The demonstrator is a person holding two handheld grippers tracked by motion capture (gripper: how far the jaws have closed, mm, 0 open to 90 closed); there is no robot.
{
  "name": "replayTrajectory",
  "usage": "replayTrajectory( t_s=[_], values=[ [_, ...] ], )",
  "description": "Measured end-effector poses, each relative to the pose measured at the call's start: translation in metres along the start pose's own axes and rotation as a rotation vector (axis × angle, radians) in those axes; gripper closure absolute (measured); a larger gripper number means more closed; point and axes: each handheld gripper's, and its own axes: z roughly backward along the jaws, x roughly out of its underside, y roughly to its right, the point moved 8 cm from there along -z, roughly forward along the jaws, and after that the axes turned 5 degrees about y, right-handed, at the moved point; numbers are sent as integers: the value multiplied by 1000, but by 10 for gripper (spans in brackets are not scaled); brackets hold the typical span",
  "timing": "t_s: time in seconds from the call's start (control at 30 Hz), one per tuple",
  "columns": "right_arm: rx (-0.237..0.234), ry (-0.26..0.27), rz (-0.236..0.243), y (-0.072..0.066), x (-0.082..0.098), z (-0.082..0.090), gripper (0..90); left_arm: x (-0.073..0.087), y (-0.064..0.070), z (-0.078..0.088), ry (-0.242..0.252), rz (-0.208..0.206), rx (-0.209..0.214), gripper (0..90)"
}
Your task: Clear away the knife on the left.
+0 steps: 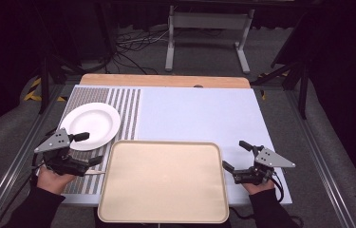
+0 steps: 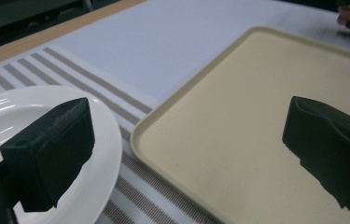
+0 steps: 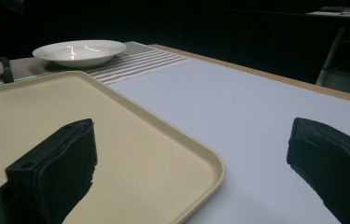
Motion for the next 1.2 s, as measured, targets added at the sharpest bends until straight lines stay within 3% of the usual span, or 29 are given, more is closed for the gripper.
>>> replayTrajectory(
  t_s=[0.27, 0.47, 0.53, 0.57, 0.67, 0.87, 0.97, 1.03, 1.2],
  values=[
    [-3, -25, 2, -1, 3, -1, 23, 4, -18, 15, -228, -76, -47, 34],
    [-2, -26, 0, -1, 3, -1, 23, 8, -35, 29, -355, -124, -81, 37],
    [-1, -23, -2, -1, 3, -1, 23, 12, -38, 31, -417, -130, -71, 39],
    [2, -28, -2, 0, 3, -1, 23, 12, -38, 31, -417, -130, -71, 39],
    [0, -28, -2, -1, 3, -2, 23, 17, -41, 34, -495, -143, -53, 40],
    [-3, -30, -4, -1, 4, -2, 23, 24, -43, 36, -601, -158, -29, 47],
    [-11, -26, -7, -2, 4, -2, 23, 30, -44, 38, -678, -193, -25, 78],
    [-13, -26, -10, -2, 4, -2, 23, 31, -45, 37, -692, -208, -21, 76],
    [-18, -19, -22, -2, 3, -1, 18, 42, -49, 36, -799, -231, 22, 71]
  ],
)
